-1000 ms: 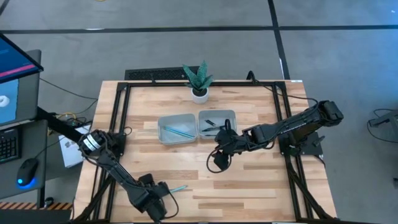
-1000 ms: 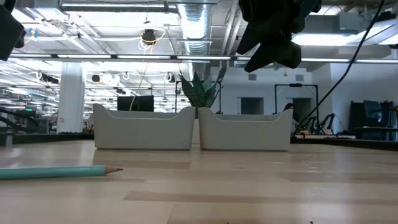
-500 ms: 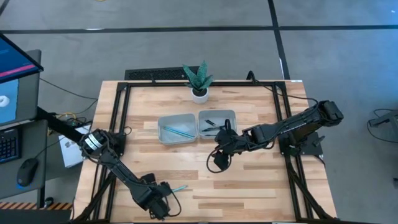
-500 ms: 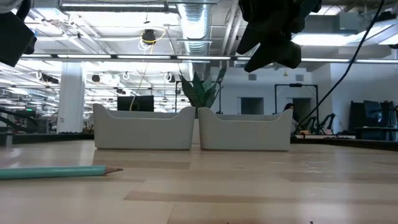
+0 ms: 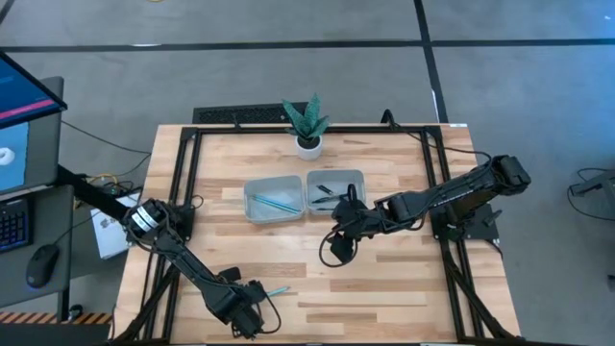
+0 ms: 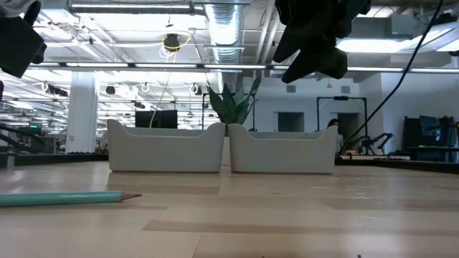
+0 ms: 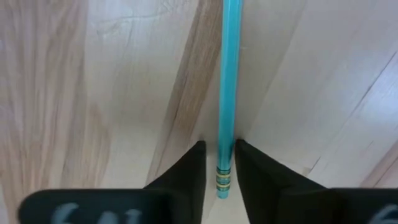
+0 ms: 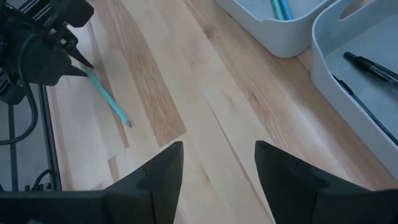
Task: Sort pens & pencils
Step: Put the green pencil into the left gray bin
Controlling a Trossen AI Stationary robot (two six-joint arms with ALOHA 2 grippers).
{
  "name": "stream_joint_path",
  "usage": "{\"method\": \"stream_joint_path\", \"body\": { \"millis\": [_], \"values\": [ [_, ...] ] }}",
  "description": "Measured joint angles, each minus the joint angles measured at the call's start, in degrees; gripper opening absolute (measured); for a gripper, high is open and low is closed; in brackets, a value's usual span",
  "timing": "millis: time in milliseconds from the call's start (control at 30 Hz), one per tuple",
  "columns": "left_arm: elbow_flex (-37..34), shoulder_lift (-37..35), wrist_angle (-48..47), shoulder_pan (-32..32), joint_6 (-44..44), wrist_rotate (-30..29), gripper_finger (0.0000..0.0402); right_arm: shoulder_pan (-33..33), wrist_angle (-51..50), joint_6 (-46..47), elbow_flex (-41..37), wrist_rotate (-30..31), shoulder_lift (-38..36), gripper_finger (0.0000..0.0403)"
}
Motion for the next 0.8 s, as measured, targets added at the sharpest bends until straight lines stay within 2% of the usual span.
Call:
{"method": "stream_joint_path", "body": {
  "millis": [300, 800],
  "values": [
    [0.0, 0.0, 0.2, 0.0, 0.0, -0.7, 0.0007, 0.0, 0.0, 0.0, 0.0, 0.0, 0.0, 0.0221],
    [0.0, 0.0, 0.2, 0.0, 0.1, -1.3, 0.0006, 0.0, 0.0, 0.0, 0.0, 0.0, 0.0, 0.0221]
  ]
}}
